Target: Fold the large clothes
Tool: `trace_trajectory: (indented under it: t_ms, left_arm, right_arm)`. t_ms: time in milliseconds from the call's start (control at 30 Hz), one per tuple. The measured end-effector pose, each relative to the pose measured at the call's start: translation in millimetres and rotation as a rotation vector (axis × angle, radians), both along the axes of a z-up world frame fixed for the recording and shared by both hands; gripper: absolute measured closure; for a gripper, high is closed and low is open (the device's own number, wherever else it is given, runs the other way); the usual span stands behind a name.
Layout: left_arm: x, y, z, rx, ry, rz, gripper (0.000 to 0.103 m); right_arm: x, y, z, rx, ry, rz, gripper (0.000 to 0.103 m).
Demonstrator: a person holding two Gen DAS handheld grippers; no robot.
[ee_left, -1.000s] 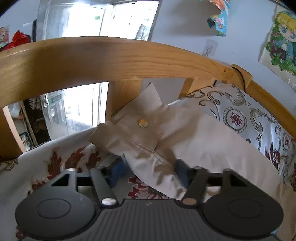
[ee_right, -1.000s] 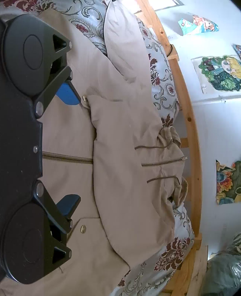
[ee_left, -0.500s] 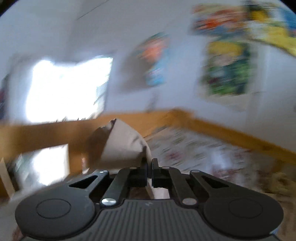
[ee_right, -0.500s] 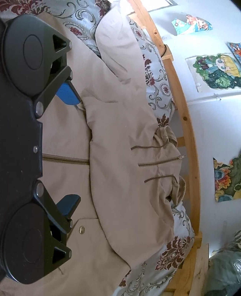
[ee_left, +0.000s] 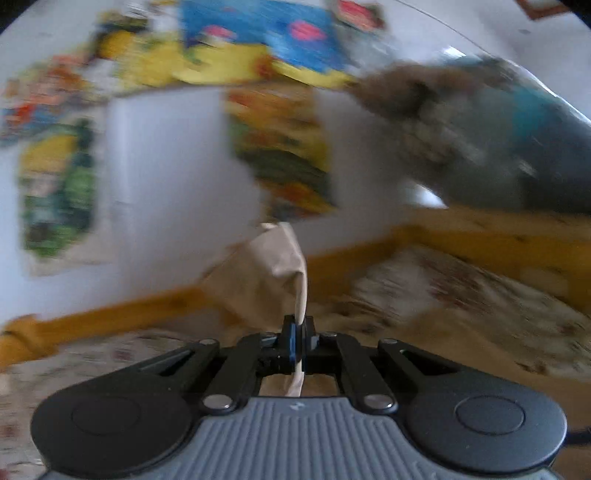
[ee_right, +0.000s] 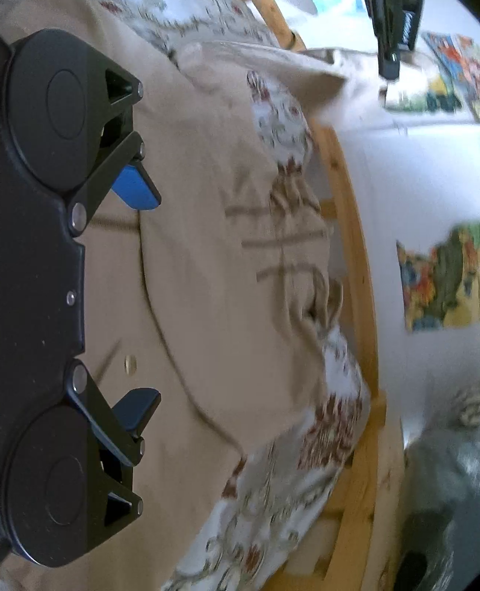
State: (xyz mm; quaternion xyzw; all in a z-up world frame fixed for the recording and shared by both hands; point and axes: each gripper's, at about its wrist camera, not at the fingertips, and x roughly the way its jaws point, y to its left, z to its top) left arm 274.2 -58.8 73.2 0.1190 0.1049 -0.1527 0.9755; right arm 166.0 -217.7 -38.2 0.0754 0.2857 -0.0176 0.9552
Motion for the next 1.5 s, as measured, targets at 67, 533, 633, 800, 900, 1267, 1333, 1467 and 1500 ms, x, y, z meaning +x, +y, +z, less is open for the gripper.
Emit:
trace_trajectory:
  t_ms: [67,533,633,800,900,1267,1333,1467,1500]
  left_arm:
    - [7.7,-21.4,-20.5,0.012,0.047,-0.063,0.102]
    - [-11.4,8.7,-83.2,-0.144,0.394,-0.137,0.031]
    - [-24.3,43.1,-80.4,-0.151,0.394,-0.045,0.027]
    - [-16.8,107.0,-91.9,-0.088,0.416,0.24,0.027]
    - [-3.6,147.7,-101.4,-0.101,0.457,0.376,0.035]
    - [42.1,215.2,-128.0,-0.349,0.649,0.415,0.096]
    - [45.6,210.5,-128.1,-0.305,0.64,0.448,0.103]
    - [40.1,215.4,-121.8,-0.303,0.582,0.597,0.103]
    - [39.8,218.5,-123.2,-0.293,0.584,0.622,0.103]
  right_arm:
    - [3.2,-10.1,-3.7,-0.026,0.001,-0.032,0.001]
    - [7.4,-55.3,-18.2,-0.069,-0.002,-0.163,0.001]
    - [3.8,-51.6,-15.7,-0.064,-0.025,-0.145,0.001]
    - [6.5,-45.8,-18.4,-0.029,-0.035,-0.104,0.002]
    - [13.7,-41.8,-24.7,0.012,-0.016,-0.059,0.015]
    - [35.6,-12.8,-50.1,0.128,0.109,0.12,0.071]
    - [33.9,-10.9,-47.0,0.101,0.086,0.121,0.079]
    - [28.8,-15.2,-32.4,0.036,-0.009,0.093,0.092]
    - [29.5,-14.2,-31.0,-0.001,-0.024,0.095,0.092]
